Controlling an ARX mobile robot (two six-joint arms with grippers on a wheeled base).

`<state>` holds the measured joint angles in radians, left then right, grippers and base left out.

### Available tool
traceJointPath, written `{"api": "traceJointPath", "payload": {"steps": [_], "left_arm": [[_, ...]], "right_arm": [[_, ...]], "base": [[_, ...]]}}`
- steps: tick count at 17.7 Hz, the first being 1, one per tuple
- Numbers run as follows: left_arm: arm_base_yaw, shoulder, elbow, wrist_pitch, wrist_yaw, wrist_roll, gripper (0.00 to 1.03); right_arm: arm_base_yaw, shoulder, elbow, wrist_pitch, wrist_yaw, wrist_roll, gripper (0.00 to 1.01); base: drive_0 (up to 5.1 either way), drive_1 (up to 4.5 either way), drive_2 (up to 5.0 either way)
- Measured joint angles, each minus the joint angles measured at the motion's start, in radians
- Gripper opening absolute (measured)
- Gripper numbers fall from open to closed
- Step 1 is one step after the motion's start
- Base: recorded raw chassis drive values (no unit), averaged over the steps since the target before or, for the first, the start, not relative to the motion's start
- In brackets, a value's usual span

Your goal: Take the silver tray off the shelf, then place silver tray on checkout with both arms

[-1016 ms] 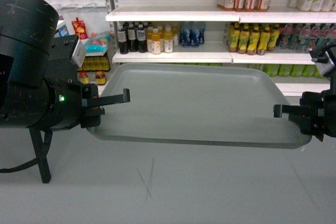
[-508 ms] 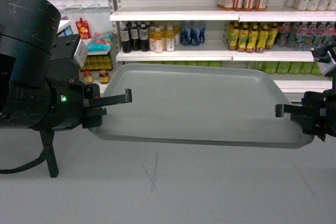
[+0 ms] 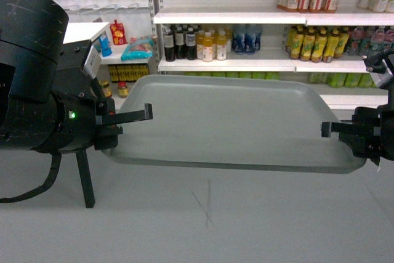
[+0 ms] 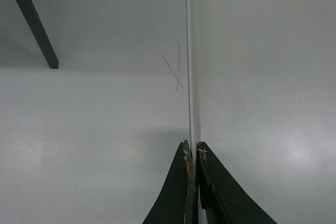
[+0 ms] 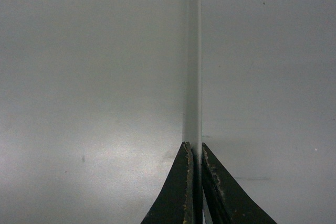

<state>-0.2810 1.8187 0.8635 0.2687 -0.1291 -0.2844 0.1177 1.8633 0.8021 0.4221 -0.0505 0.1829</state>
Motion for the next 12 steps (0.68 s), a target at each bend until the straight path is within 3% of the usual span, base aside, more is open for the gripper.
{"api": "traceJointPath", "payload": {"steps": [12], "left_arm": [[0.0, 0.0, 0.0, 0.002, 0.0, 0.0, 0.03]], "right_arm": [[0.0, 0.0, 0.0, -0.002, 0.0, 0.0, 0.02]], "base": [[-5.0, 2.49, 2.5]]}}
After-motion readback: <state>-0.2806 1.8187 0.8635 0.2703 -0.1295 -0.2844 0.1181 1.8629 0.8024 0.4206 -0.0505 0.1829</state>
